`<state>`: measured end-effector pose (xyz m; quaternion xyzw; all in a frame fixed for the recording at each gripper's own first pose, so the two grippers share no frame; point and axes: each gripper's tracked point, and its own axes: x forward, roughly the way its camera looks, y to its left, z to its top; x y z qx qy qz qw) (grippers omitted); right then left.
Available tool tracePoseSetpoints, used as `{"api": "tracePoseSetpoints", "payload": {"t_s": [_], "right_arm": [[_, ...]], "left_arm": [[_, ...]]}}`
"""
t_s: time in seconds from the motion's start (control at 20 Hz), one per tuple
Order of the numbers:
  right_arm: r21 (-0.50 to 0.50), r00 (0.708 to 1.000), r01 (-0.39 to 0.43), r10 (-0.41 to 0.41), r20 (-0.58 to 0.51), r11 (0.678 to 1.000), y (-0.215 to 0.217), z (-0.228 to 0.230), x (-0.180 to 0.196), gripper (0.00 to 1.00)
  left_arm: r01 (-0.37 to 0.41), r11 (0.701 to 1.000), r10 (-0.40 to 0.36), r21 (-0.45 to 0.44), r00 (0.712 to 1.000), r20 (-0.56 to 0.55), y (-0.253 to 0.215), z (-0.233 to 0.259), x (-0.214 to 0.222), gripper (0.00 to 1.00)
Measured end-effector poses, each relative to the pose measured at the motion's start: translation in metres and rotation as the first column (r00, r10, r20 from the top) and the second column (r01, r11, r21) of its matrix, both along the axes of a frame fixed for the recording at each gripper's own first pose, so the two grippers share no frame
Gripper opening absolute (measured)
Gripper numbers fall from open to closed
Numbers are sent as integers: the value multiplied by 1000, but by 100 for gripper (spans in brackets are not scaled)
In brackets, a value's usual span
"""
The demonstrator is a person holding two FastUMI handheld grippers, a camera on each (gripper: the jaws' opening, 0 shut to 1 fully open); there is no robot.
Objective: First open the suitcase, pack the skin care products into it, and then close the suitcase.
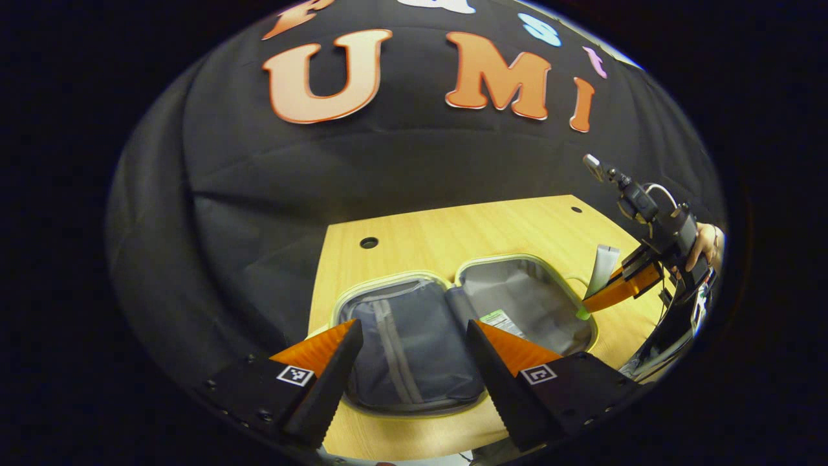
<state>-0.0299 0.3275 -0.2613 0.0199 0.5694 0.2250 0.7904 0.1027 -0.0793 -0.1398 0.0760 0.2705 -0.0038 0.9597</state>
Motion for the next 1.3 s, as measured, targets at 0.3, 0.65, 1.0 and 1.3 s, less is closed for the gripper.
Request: {"api": "tracePoseSetpoints", "payload": {"t_s": [0.3, 0.65, 1.0, 1.3], "right_arm": [[-135, 986, 24, -46, -160, 990, -2, -56, 5, 33], [-154, 980, 80, -106, -171, 985, 5, -65, 7, 36], [-57, 994, 101, -103, -29, 993, 14, -36, 19, 77], [57, 989, 122, -126, 71, 991, 26, -3, 17, 96]], "left_arm": [[-100, 995, 103, -30, 991, 90, 34, 22, -21, 100], [-182, 981, 188, -67, 978, 96, 56, 16, -36, 100], [-263, 954, 272, -143, 961, 47, 81, -9, -41, 99], [-340, 883, 345, -324, 938, -46, 112, -43, -34, 97]]}}
